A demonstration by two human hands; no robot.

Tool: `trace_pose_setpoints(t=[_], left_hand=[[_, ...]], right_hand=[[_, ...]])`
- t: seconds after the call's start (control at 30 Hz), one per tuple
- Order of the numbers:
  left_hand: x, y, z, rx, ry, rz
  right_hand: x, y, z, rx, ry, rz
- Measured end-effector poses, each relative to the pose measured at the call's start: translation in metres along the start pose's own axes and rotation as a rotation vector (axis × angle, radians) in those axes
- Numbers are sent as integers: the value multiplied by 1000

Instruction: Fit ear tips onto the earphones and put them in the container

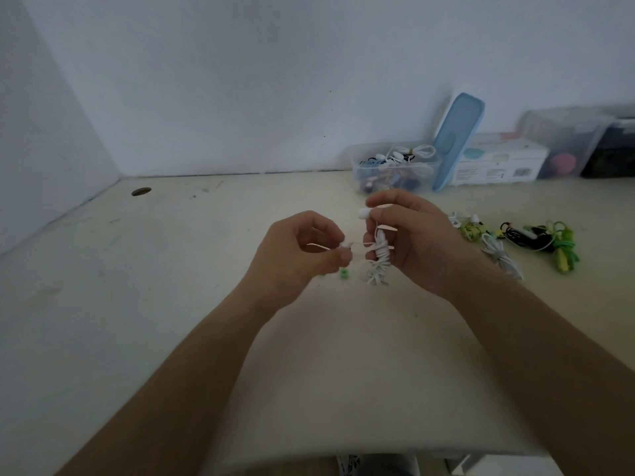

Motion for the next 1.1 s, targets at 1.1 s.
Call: trace_pose_setpoints(t=[1.1], left_hand=[[-7,38,-3,-725,-70,-70]], right_hand=[[-9,-3,-14,130,-20,13]])
Point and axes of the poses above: each hand's wrist, its own x-axis away from the middle knuckle, its own y-axis out of the back of the hand, z = x × y, the point moved 7 cm from there along -x, towards the middle knuckle
